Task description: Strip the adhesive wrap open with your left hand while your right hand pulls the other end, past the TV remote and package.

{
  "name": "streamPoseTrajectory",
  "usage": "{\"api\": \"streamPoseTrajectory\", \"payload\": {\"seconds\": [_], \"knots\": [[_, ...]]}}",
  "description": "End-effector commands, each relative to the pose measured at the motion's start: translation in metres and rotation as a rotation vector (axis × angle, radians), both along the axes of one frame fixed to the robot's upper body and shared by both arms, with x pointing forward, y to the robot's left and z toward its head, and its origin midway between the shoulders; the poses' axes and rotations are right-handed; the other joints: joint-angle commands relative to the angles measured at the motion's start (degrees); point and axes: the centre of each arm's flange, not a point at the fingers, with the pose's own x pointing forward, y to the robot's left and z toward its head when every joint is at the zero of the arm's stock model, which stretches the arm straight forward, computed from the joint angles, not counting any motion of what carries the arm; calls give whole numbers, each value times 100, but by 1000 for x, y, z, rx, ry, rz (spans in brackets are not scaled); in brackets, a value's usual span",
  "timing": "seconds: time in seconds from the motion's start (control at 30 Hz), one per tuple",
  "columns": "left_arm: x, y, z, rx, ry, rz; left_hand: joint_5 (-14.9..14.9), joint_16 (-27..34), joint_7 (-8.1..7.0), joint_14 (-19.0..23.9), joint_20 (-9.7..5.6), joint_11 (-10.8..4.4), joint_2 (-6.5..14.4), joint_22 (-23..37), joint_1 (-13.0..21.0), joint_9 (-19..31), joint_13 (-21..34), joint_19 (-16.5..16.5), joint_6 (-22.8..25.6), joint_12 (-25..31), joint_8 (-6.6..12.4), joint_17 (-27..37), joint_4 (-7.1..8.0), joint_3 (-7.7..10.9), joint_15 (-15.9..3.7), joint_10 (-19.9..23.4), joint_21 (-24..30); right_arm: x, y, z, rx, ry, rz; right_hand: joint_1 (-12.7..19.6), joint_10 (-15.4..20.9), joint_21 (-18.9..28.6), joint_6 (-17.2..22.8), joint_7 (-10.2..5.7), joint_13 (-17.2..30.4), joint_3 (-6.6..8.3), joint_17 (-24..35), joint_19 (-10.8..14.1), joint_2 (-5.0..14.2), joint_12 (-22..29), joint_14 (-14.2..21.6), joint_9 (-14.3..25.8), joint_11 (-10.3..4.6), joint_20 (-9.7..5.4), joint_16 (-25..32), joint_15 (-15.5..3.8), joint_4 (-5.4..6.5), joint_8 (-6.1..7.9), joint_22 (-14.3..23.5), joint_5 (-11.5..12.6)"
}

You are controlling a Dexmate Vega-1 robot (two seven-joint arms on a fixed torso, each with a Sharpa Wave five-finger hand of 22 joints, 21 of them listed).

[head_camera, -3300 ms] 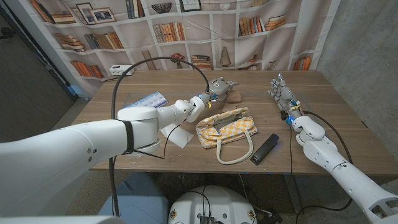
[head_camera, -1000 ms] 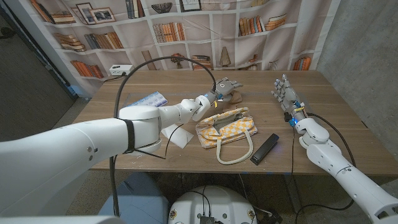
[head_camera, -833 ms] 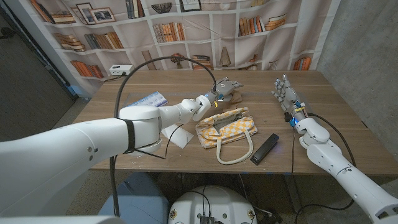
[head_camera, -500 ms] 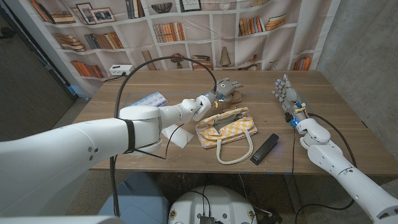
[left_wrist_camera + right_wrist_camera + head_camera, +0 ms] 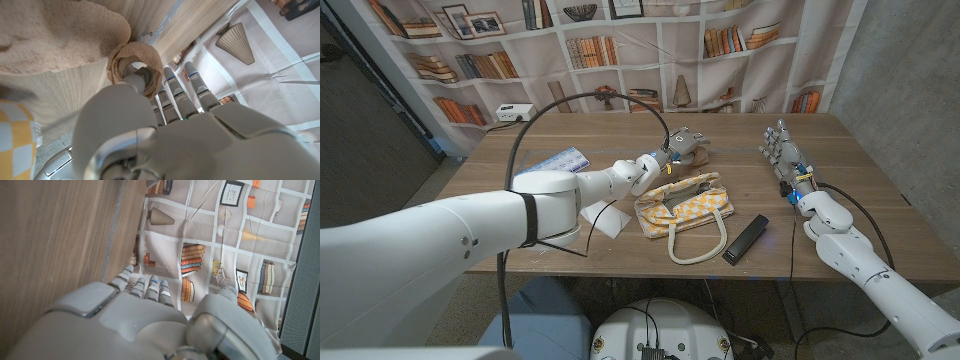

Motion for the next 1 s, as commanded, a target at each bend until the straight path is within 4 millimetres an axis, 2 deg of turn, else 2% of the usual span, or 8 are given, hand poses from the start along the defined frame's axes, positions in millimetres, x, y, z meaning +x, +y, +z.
{"api": "streamPoseTrajectory", "payload": {"seconds": [0.03,0.1,0.2,0.4,0.43,0.57,0.77,1.0], "knots": [[0,-3,-3,4,14,9,-5,54,-49,612,-120,-215,72,5,-39,15,34,52,503,256,161,-21,-40,182,-270,932,96,-2,-3,0,4,-3,-4,-52,60,9,4,-18,9,8,7,2,13,7,-9,12,-21,20,19,-65,17,21,23,-1],[0,-4,-3,4,17,11,-19,180,-26,1047,-140,-336,113,3,33,12,141,52,741,479,206,44,-88,209,-354,1434,122,-3,-4,-1,4,-3,-5,-52,59,10,7,-20,9,9,6,3,15,6,-7,12,-20,17,20,-70,17,21,23,0],[0,-5,-4,3,18,12,-43,426,-4,1662,-172,-361,112,11,262,24,381,67,968,792,178,200,-205,116,-395,1719,177,-3,-4,-1,5,-3,-5,-55,57,10,12,-19,9,9,6,1,14,5,-10,12,-15,16,19,-70,18,23,23,0],[0,-7,-4,1,18,11,-77,719,20,2354,-269,-354,120,29,676,72,754,98,1106,1073,66,474,-241,31,-400,1620,299,-4,-5,-1,7,-6,-6,-59,70,10,31,-26,9,10,6,1,15,9,-7,12,-33,18,20,-67,18,28,23,0],[-1,-7,-3,0,15,6,-97,774,33,2503,-345,-345,110,31,747,84,818,112,1156,1127,60,526,-239,19,-398,1627,330,-5,-5,-1,7,-7,-7,-61,71,10,32,-27,9,10,6,2,15,9,-12,12,-34,16,18,-70,19,28,23,0],[-2,-7,-1,-18,7,-8,-137,772,55,2593,-542,-328,84,29,879,112,932,65,1238,1196,55,590,-242,-2,-398,1599,362,-6,-5,-1,10,-9,-7,-67,76,9,54,-29,9,9,6,-2,13,10,-9,12,-31,16,19,-69,21,35,23,-1],[-5,-3,9,-62,-18,-30,-149,744,81,2605,-720,-301,76,20,952,132,1004,7,1281,1255,49,628,-231,-21,-396,1620,368,-7,-6,0,11,-13,-7,-82,79,9,61,-31,9,8,9,-2,16,9,-9,12,-32,15,21,-69,29,35,23,-1],[-5,1,22,-97,-49,-36,-152,724,66,2602,-732,-276,80,18,991,148,1044,-30,1339,1275,64,651,-223,-31,-395,1604,374,-9,-7,5,8,-26,-9,-102,80,9,69,-34,9,4,12,-3,17,8,-10,12,-34,17,22,-71,39,34,23,-2]]}}
